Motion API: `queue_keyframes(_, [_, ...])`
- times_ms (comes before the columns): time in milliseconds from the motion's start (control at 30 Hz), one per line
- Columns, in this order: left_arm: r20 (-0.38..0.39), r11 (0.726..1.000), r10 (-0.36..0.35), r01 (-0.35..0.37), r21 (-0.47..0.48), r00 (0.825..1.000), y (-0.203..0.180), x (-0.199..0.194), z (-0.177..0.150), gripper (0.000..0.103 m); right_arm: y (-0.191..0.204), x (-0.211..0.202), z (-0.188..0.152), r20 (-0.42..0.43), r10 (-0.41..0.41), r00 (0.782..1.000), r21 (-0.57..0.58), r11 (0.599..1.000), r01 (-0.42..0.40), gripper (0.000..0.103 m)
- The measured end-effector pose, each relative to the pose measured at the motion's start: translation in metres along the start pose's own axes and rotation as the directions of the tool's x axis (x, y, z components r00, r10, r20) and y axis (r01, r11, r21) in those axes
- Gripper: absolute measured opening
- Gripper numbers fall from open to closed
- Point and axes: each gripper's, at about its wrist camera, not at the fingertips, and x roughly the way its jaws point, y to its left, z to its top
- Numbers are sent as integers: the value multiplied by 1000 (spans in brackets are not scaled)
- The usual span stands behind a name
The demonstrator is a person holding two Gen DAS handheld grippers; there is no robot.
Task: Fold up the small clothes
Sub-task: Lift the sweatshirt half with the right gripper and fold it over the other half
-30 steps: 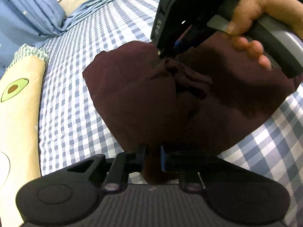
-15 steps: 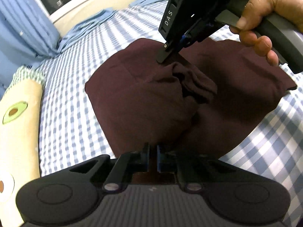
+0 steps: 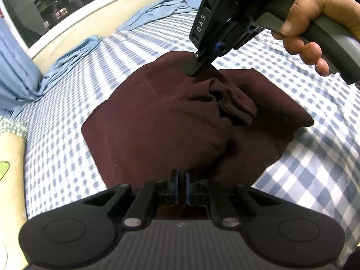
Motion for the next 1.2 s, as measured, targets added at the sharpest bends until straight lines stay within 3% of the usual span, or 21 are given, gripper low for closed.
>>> queue_keyframes(833, [45,990,-93,88,106,995,-84,-9,42,5,-108,-64,-38,42,-103,994,185,978,94,4])
queue_keyframes(1200, [-11,994,-107,108,31,994,-102,17,47,6,-143,-43,-56,-23,-136,990,237,962,137,4])
